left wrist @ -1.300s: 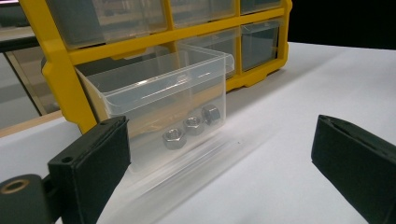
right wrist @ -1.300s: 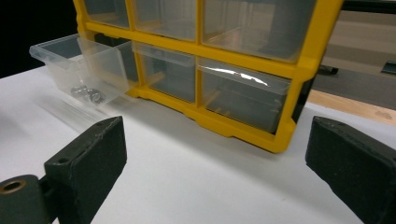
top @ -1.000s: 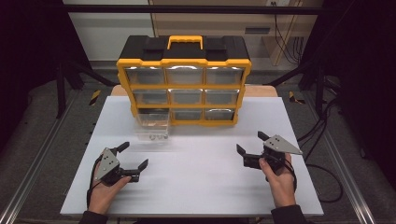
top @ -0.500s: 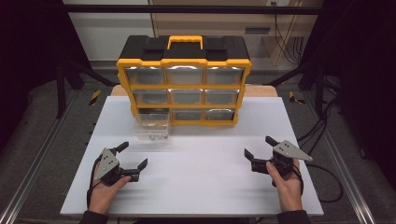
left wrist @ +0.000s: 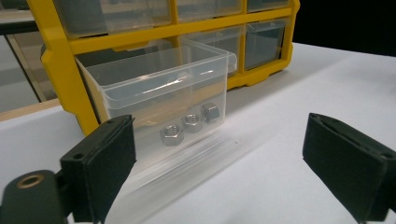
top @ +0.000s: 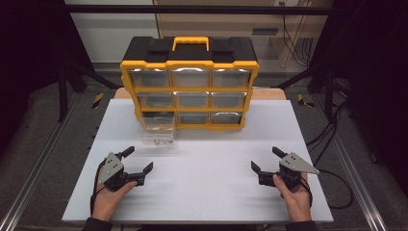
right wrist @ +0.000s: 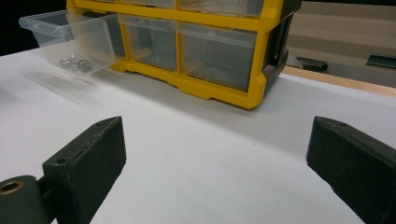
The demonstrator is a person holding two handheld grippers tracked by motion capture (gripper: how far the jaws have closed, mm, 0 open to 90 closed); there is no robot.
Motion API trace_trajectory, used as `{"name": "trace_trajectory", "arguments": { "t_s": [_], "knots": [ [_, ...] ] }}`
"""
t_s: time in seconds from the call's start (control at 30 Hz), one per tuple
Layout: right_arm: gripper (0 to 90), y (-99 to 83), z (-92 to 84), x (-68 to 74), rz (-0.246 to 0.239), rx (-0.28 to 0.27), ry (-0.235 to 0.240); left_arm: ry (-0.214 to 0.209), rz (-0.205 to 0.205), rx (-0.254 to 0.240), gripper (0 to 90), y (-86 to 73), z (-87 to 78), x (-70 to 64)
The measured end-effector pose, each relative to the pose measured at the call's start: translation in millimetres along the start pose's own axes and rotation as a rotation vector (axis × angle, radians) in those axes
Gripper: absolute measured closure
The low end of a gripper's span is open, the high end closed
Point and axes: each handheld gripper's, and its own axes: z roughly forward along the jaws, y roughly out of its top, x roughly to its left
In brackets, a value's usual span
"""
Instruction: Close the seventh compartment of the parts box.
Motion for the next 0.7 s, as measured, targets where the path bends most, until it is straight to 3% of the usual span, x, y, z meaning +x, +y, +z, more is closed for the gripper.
{"name": "trace_trajectory", "arguments": {
  "t_s": [0.13,0.33,0.7],
  "knots": [
    [5.0,-1.6,-0.6,2.0,-0.011,-0.001,0.000,0.008,-0.026,0.020,18.0,7.0,4.2,-1.5],
    [4.9,-6.3,-1.3,5.6,-0.013,-0.008,0.007,0.012,-0.005,0.079,33.5,14.9,14.3,-9.6],
    [6.8,-7.6,-2.2,13.0,-0.038,-0.021,0.049,0.028,-0.006,0.163,59.8,20.2,36.4,-18.5]
  ]
}}
